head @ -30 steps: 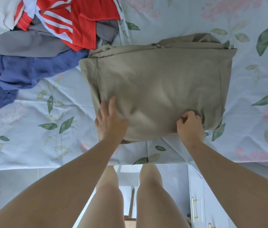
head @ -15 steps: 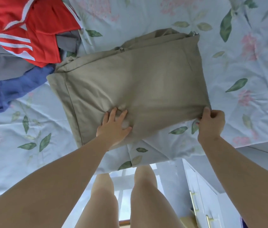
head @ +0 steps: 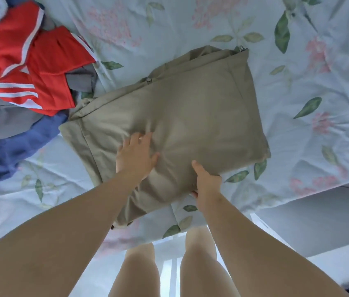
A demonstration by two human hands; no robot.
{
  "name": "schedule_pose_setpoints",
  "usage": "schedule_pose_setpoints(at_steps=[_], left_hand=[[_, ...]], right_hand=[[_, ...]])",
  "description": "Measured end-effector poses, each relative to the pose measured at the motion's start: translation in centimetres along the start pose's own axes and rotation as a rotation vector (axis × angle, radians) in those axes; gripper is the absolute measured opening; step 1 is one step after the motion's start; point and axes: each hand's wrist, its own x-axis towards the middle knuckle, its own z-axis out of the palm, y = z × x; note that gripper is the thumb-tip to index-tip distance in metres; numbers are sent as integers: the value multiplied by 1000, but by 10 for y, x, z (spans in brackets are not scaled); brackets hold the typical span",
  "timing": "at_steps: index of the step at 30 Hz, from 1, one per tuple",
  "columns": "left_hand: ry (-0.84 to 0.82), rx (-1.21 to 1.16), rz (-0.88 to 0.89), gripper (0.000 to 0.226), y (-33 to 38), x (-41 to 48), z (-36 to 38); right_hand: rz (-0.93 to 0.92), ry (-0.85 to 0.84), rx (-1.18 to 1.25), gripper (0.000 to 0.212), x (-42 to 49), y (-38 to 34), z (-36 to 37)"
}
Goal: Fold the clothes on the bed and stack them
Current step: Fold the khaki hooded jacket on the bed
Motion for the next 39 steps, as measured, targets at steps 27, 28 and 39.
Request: schedule_pose_setpoints(at_steps=[27, 28, 39], left_hand=[[-156, -334, 78, 87, -9, 170, -73], [-207, -409, 60, 91, -11, 168, -73], [-542, -696, 44, 52, -18, 146, -67]], right_hand=[[-114, 300, 81, 38, 13, 19, 27], [-112, 296, 86, 38, 13, 19, 28], [-46, 17, 180, 24, -5, 29, 15]])
